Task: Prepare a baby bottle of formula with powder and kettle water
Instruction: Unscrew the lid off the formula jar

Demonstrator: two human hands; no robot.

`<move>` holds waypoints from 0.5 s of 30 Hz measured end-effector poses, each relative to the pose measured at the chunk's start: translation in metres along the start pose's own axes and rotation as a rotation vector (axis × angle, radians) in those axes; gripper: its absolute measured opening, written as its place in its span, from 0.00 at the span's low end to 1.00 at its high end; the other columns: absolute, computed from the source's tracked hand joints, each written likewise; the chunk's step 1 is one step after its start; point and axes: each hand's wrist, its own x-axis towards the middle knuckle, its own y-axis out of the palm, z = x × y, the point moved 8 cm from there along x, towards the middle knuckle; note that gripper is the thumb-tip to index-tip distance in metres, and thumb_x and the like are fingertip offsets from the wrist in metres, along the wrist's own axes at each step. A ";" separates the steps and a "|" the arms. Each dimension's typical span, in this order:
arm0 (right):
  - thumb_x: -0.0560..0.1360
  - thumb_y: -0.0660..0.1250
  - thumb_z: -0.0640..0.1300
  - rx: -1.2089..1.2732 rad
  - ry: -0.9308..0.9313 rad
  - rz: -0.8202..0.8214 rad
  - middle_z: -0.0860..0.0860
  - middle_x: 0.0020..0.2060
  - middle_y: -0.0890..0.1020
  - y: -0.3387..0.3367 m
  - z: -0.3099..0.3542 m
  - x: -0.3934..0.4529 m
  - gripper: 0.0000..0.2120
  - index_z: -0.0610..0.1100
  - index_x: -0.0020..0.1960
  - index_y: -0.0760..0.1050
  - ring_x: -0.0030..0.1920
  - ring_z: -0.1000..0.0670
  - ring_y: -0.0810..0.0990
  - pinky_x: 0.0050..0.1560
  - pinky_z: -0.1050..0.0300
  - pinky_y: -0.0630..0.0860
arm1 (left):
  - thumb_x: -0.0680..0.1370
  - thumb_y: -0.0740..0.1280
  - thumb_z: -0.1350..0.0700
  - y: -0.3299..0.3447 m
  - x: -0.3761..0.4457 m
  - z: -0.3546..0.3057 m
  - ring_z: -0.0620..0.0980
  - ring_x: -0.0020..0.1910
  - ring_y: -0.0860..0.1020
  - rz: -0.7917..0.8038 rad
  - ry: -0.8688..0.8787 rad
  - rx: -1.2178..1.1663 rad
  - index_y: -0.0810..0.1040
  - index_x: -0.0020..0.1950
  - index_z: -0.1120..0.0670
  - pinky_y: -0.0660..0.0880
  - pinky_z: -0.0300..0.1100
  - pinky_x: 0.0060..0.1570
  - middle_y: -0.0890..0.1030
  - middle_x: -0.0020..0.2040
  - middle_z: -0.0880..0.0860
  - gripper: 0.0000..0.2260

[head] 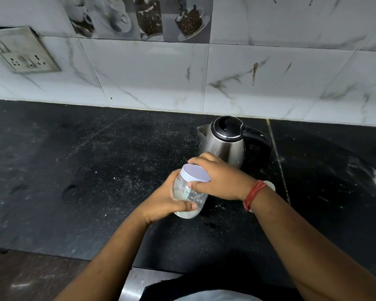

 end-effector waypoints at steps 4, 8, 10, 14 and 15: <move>0.74 0.70 0.36 0.256 -0.078 0.047 0.54 0.71 0.68 0.002 0.004 -0.003 0.33 0.49 0.76 0.65 0.72 0.57 0.66 0.73 0.63 0.63 | 0.63 0.82 0.53 0.000 0.000 0.001 0.47 0.64 0.80 -0.006 -0.006 0.003 0.64 0.75 0.49 0.78 0.44 0.60 0.77 0.67 0.55 0.44; 0.77 0.72 0.52 0.287 -0.027 -0.061 0.55 0.71 0.68 -0.001 -0.002 0.000 0.32 0.50 0.76 0.64 0.71 0.55 0.68 0.74 0.53 0.66 | 0.63 0.82 0.53 0.000 0.000 0.000 0.52 0.66 0.79 -0.004 -0.003 0.012 0.64 0.76 0.49 0.78 0.48 0.63 0.77 0.68 0.55 0.45; 0.75 0.72 0.59 0.181 0.014 -0.097 0.54 0.68 0.69 -0.002 -0.003 0.001 0.34 0.49 0.76 0.64 0.69 0.54 0.69 0.73 0.52 0.67 | 0.64 0.82 0.53 -0.001 0.000 0.001 0.52 0.66 0.80 -0.004 -0.006 0.017 0.64 0.76 0.49 0.78 0.47 0.62 0.77 0.68 0.55 0.45; 0.75 0.74 0.54 0.184 0.040 -0.084 0.53 0.65 0.70 0.001 -0.002 0.000 0.37 0.52 0.78 0.60 0.66 0.53 0.70 0.72 0.51 0.68 | 0.63 0.82 0.53 0.000 0.000 0.001 0.52 0.65 0.80 0.002 -0.014 0.017 0.64 0.76 0.48 0.78 0.46 0.61 0.78 0.67 0.56 0.45; 0.74 0.74 0.49 0.240 0.026 -0.064 0.52 0.65 0.70 0.002 -0.001 0.000 0.37 0.52 0.78 0.59 0.67 0.53 0.71 0.72 0.50 0.68 | 0.63 0.82 0.53 0.001 -0.001 0.002 0.51 0.65 0.80 0.003 -0.013 0.014 0.64 0.76 0.49 0.78 0.46 0.62 0.77 0.68 0.55 0.45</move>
